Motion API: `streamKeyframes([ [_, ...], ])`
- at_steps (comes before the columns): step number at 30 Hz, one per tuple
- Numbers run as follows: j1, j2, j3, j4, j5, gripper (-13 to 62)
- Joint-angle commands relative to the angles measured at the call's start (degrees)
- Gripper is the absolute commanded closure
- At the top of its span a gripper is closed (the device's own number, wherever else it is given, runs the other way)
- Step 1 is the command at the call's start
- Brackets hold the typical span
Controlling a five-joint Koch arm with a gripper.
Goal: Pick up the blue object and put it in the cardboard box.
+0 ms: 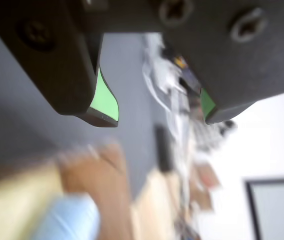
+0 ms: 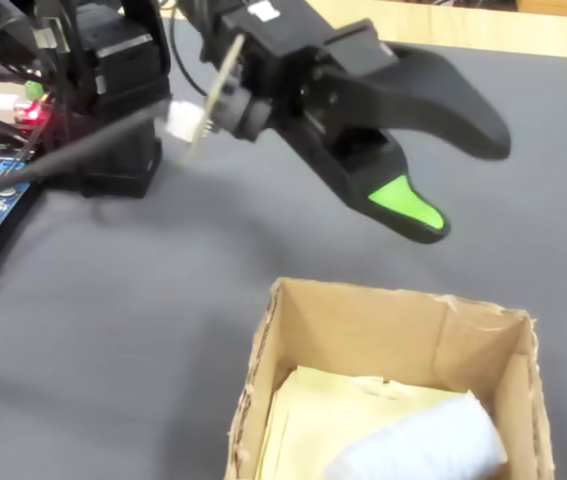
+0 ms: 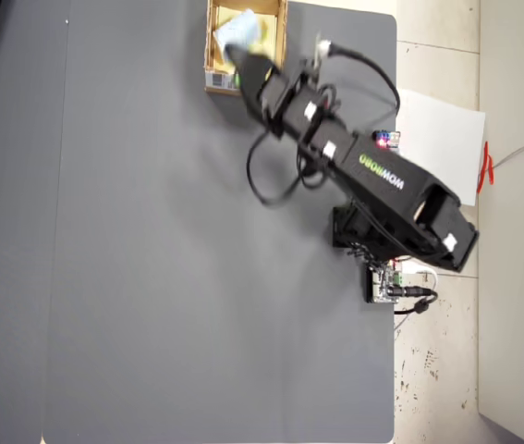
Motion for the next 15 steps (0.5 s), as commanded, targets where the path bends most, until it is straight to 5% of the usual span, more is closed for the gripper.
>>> streamKeyframes([
  [1, -3.52, 3.69, -1.49, -6.42, 3.78, 17.0],
  [15, -21.97, 19.25, 17.14, -7.21, 6.59, 17.0],
])
